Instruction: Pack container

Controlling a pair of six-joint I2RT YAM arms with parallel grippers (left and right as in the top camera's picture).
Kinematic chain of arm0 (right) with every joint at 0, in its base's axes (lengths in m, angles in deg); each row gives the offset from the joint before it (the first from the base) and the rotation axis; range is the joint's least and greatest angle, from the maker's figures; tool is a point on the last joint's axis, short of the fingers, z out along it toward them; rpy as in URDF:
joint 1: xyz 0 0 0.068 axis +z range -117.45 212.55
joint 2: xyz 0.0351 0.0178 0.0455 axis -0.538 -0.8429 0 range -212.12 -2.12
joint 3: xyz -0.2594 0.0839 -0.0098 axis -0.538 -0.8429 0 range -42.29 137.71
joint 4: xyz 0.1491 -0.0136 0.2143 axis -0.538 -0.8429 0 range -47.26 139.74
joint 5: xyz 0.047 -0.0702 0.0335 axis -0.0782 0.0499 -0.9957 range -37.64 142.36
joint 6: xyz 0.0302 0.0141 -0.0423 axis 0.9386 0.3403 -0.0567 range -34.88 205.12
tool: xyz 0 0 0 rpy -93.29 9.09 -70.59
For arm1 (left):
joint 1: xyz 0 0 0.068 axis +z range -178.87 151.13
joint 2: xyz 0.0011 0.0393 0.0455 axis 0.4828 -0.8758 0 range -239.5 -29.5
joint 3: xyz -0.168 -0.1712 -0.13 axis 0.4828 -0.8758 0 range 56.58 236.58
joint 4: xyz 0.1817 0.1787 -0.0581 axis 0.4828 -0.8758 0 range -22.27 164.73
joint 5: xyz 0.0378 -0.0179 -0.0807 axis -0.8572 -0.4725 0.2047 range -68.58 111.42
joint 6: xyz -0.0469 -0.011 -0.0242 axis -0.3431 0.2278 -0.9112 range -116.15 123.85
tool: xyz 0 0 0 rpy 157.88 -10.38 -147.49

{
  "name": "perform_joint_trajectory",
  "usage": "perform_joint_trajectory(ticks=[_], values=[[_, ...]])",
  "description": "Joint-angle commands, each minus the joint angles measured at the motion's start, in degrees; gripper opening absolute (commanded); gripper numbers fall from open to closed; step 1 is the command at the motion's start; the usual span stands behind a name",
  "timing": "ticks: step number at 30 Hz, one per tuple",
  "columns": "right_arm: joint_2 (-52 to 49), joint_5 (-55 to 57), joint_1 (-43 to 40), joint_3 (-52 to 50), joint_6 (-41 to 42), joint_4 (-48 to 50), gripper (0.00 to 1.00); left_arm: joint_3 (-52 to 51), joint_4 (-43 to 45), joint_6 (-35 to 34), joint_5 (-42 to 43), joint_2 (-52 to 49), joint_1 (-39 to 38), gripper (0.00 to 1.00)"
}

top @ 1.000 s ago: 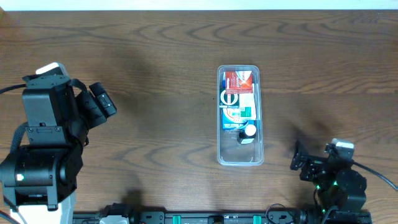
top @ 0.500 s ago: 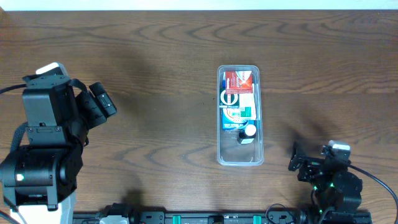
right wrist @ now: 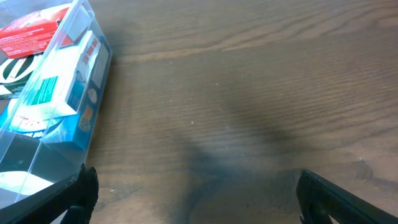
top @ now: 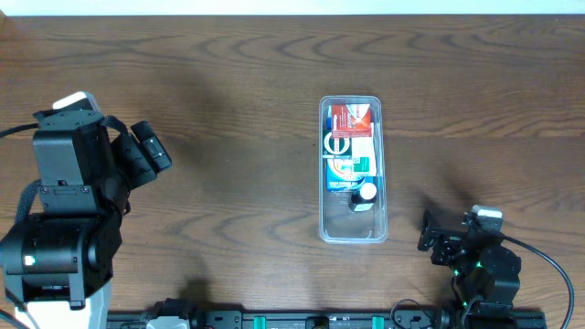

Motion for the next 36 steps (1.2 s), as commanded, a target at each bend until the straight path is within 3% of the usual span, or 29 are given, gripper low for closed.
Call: perform_joint_trajectory(ticks=[1, 17, 24, 36], values=[[0.2, -0.2, 0.3, -0.2, -0.7, 0.1, 0.99, 0.7, -0.1, 1.0, -0.5, -0.1, 0.3, 0.98], [0.2, -0.2, 0.3, -0.2, -0.7, 0.1, 0.99, 0.7, -0.1, 1.0, -0.5, -0.1, 0.3, 0.98], [0.2, -0.2, 0.3, -0.2, -0.7, 0.1, 0.99, 0.3, -2.3, 0.9, -0.8, 4.9, -1.7, 0.98], [0.2, -0.2, 0.3, -0.2, -0.7, 0.1, 0.99, -6.4, 0.3, 1.0, 5.2, 9.4, -1.5, 0.98]])
